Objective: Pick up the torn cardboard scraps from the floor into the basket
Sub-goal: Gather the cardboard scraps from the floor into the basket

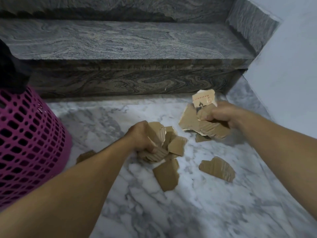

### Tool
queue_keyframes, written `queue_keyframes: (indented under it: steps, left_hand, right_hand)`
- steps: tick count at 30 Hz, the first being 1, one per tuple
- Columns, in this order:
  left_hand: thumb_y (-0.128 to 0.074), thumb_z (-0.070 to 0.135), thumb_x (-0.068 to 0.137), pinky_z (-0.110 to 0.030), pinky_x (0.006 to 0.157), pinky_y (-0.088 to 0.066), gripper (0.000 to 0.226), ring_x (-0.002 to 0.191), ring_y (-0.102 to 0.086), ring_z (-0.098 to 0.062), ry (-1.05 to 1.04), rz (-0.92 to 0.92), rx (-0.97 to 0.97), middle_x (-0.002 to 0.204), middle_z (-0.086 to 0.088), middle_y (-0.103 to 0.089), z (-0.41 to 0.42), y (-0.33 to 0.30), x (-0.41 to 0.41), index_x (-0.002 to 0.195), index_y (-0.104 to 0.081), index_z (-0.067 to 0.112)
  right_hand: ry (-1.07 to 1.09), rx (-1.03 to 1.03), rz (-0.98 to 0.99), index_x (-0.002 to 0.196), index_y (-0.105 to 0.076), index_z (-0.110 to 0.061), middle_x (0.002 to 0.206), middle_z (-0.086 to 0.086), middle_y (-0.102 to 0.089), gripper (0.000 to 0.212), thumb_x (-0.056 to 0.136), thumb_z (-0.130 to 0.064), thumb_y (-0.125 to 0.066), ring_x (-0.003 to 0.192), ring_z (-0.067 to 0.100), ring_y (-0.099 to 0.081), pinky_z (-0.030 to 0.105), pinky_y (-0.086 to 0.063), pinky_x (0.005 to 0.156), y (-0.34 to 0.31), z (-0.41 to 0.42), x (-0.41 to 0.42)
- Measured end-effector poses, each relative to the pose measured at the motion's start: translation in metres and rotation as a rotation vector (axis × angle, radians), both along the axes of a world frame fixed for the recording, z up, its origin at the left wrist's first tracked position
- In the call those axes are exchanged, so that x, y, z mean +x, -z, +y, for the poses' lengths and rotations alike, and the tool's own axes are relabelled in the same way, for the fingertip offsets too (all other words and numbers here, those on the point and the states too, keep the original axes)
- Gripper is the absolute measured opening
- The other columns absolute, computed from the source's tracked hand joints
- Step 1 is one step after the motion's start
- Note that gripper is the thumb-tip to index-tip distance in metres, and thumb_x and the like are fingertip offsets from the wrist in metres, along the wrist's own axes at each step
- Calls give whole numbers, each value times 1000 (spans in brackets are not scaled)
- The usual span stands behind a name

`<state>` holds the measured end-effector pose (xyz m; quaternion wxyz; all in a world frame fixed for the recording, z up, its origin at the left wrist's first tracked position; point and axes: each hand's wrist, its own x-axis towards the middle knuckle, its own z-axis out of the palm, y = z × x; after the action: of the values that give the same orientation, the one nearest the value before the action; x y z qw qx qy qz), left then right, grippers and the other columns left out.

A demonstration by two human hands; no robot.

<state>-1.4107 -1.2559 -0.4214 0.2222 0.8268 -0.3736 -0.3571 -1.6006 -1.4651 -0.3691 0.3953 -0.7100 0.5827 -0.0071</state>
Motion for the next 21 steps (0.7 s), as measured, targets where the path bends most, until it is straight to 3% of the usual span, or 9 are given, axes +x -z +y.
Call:
queue_keyframes:
  steps: [4, 6, 8, 12, 16, 21]
  left_hand:
    - [-91, 20, 53, -37, 80, -53, 69, 100, -58, -24, 123, -32, 23, 108, -7, -60, -20, -15, -8, 109, -51, 13]
    - [-91, 25, 55, -32, 77, -50, 77, 99, -54, -21, 179, -69, 38, 114, -6, -55, -29, -16, -18, 117, -48, 13]
    - [-91, 36, 52, -32, 85, -48, 88, 107, -47, -22, 223, -162, 85, 124, -6, -42, -36, -9, -30, 126, -46, 16]
    - [-79, 68, 48, -42, 100, -31, 110, 127, -24, -28, 252, -388, 222, 137, -5, -22, -41, 5, -55, 136, -33, 22]
    - [-84, 64, 45, -44, 97, -39, 110, 123, -29, -26, 192, -400, 230, 128, -5, -30, -49, 6, -64, 130, -34, 15]
    - [-92, 47, 43, -43, 95, -48, 107, 119, -45, -29, 163, -264, 193, 125, -10, -43, -53, 3, -59, 123, -31, 11]
  right_hand:
    - [-66, 139, 212, 117, -58, -9, 109, 13, -65, 53, 69, -5, -79, 97, 32, -64, 49, -55, 91, 6, -9, -21]
    - [-123, 171, 271, 122, -55, -14, 117, 12, -63, 66, 62, -13, -83, 99, 31, -63, 48, -55, 90, 14, -9, -24]
    - [-213, 113, 312, 130, -52, -18, 129, 7, -58, 84, 54, -25, -88, 107, 27, -59, 42, -52, 95, 21, -8, -23]
    - [-358, -35, 431, 151, -24, -25, 153, 9, -23, 126, 48, -55, -91, 140, 32, -30, 47, -34, 113, 33, 1, -12]
    - [-423, -175, 481, 145, -33, -22, 142, 10, -33, 124, 42, -55, -92, 130, 32, -40, 44, -40, 107, 42, 8, -3]
    - [-403, -124, 375, 141, -33, -15, 132, 8, -47, 117, 46, -38, -97, 119, 28, -51, 38, -47, 98, 41, 13, 1]
